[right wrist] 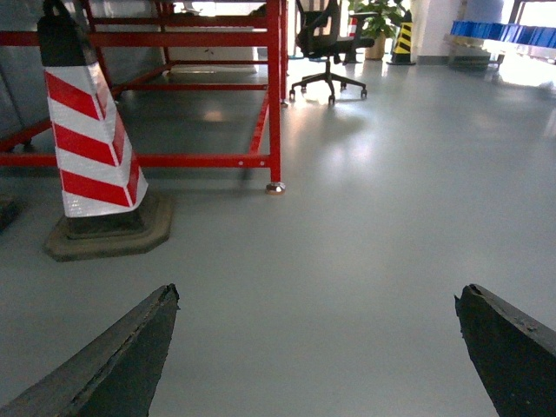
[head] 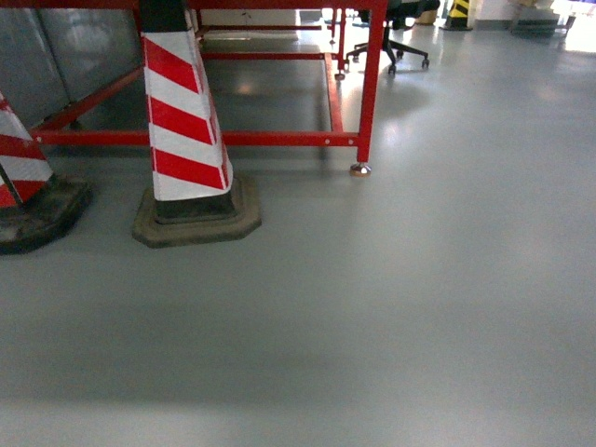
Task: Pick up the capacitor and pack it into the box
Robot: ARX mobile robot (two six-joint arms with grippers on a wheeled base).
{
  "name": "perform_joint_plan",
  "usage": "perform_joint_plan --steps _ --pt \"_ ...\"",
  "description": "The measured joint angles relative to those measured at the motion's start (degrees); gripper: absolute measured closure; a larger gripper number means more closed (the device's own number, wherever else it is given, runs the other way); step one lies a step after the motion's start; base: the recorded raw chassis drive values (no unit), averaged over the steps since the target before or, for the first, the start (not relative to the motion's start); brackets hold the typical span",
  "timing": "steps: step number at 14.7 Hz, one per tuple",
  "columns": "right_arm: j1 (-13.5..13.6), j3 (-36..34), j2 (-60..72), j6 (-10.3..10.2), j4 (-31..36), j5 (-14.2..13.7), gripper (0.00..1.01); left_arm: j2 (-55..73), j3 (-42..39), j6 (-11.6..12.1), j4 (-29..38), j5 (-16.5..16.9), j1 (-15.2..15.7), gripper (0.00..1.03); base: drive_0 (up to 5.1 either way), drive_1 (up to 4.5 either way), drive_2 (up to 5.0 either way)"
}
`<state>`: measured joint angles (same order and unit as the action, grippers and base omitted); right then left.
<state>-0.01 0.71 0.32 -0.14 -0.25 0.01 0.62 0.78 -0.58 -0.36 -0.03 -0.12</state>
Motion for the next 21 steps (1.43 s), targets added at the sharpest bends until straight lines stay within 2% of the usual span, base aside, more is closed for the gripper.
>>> perform_joint_plan --steps 13,21 --pt "0.00 0.00 0.00 0.00 0.15 -0.04 0.03 0.00 0.00 0.00 0.07 -0.13 0.00 0.60 -5.0 2.41 2.4" --pt "0.00 0.00 0.00 0.00 -0.04 0.07 0.03 0.00 0.00 0.00 -0.04 -0.11 0.00 0.60 0.0 0.00 0.0"
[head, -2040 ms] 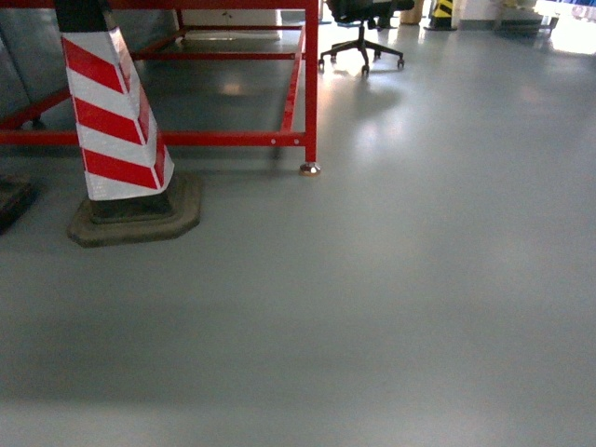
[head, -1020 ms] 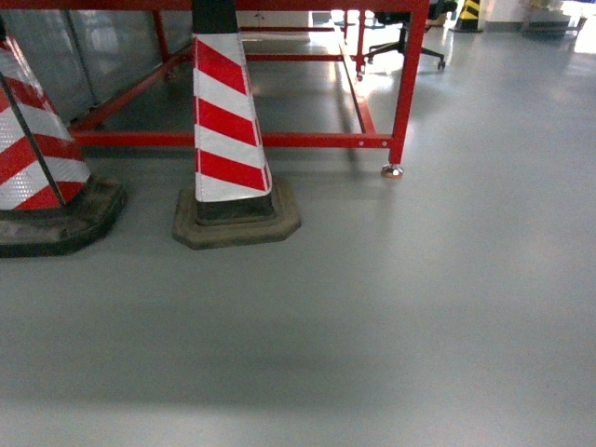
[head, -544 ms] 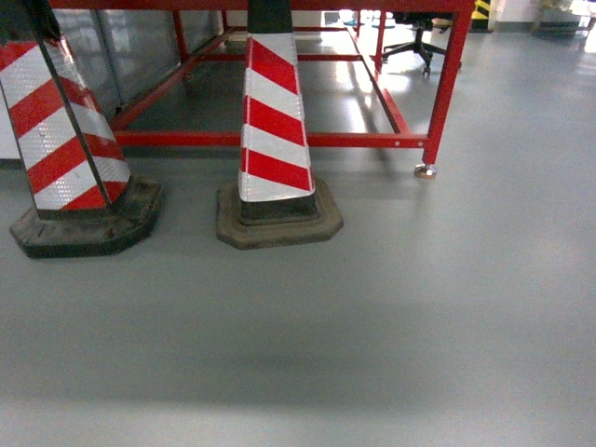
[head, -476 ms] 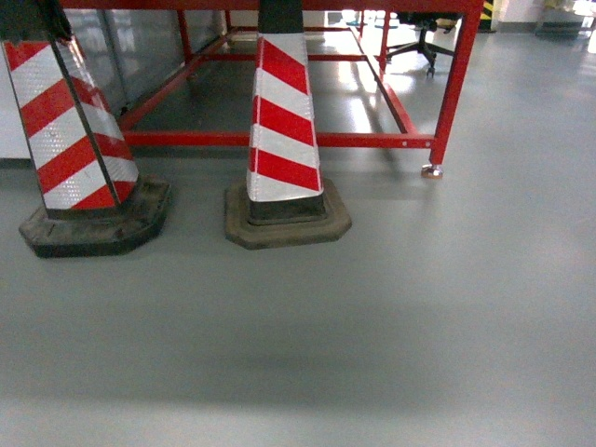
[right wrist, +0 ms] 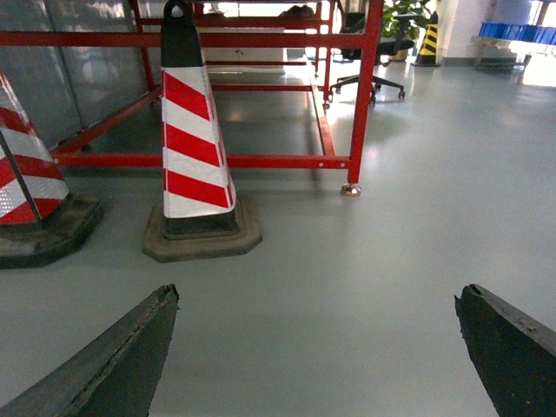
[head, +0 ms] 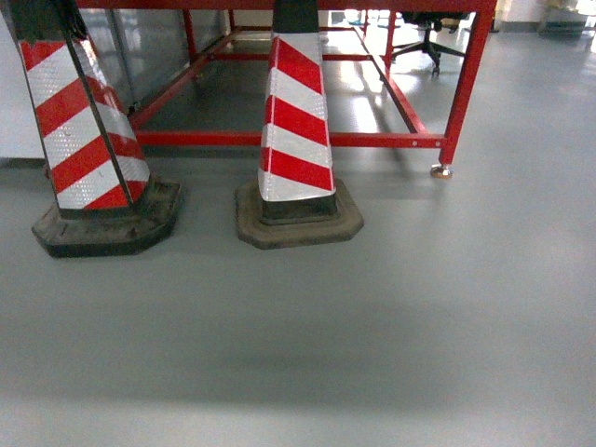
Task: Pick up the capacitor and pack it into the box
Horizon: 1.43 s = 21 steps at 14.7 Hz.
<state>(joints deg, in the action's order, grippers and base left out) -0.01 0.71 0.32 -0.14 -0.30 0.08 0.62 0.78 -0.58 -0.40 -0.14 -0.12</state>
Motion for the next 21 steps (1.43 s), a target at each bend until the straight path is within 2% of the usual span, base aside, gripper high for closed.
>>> perform_joint_plan --steps 21 --pt "0.00 0.00 0.00 0.00 -0.02 -0.04 0.03 0.00 0.00 0.00 0.00 0.13 0.00 0.60 0.0 0.00 0.0"
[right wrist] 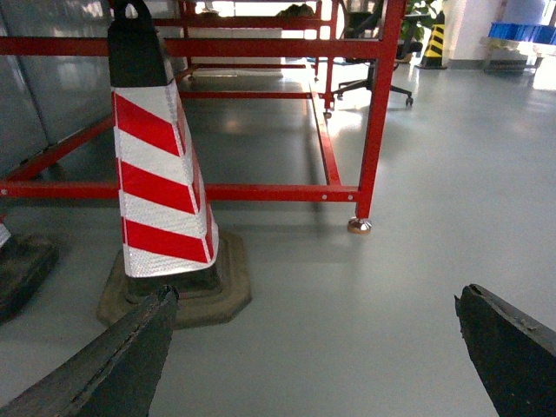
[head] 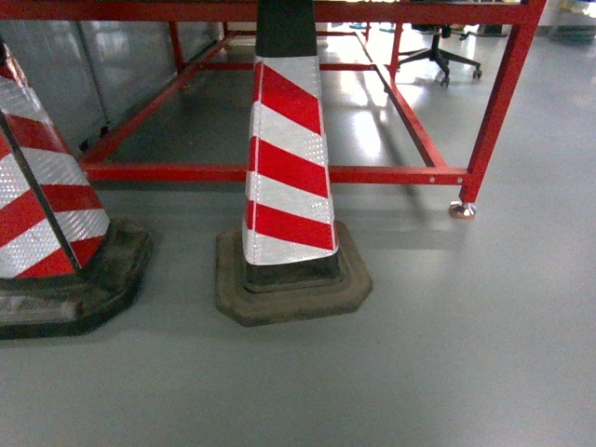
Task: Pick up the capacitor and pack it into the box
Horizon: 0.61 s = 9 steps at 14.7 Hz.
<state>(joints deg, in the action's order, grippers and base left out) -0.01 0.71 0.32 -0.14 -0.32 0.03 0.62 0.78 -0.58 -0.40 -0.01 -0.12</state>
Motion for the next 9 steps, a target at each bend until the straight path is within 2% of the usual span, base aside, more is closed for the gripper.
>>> perform_joint_plan --steps 9 --pt "0.00 0.00 0.00 0.00 0.02 0.00 0.03 0.00 0.00 0.00 -0.02 0.02 0.00 0.60 0.0 0.00 0.0"
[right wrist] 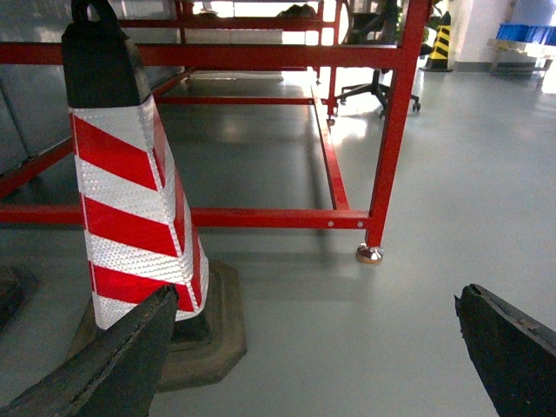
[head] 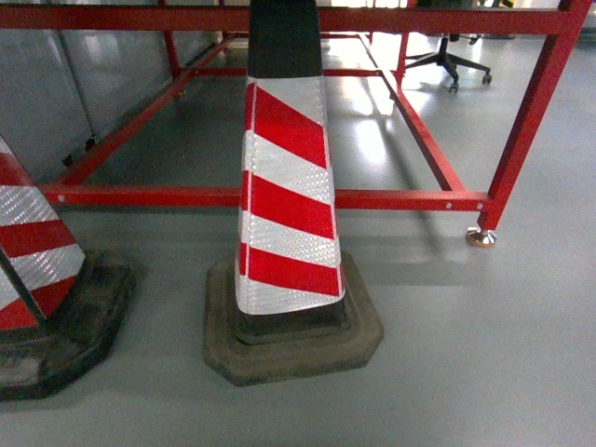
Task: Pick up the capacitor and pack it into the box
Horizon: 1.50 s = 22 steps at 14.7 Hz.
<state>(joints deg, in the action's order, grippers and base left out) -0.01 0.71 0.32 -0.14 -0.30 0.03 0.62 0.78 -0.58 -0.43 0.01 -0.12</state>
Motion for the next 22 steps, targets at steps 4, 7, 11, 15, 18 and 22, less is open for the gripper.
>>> perform_joint_plan --steps 4,7,11,15,18,22 --pt "0.00 0.00 0.00 0.00 -0.02 0.00 0.03 0.00 0.00 0.00 0.02 0.00 0.00 0.60 0.0 0.00 0.0" --pt "0.00 0.00 0.00 0.00 -0.02 0.00 0.03 0.00 0.00 0.00 0.04 -0.02 0.00 0.60 0.0 0.00 0.0" --pt "0.00 0.00 0.00 0.00 0.00 0.00 0.03 0.00 0.00 0.00 0.04 -0.02 0.00 0.60 0.0 0.00 0.0" --pt "0.00 0.00 0.00 0.00 -0.11 -0.02 0.03 0.00 0.00 -0.02 -0.07 -0.02 0.00 0.60 0.0 0.00 0.0" --pt "0.00 0.00 0.00 -0.02 -0.07 -0.04 0.03 0.00 0.00 0.02 0.00 0.00 0.00 0.60 0.0 0.00 0.0" --pt "0.00 0.00 0.00 0.00 -0.04 -0.02 0.03 0.00 0.00 0.24 0.02 0.02 0.00 0.60 0.0 0.00 0.0"
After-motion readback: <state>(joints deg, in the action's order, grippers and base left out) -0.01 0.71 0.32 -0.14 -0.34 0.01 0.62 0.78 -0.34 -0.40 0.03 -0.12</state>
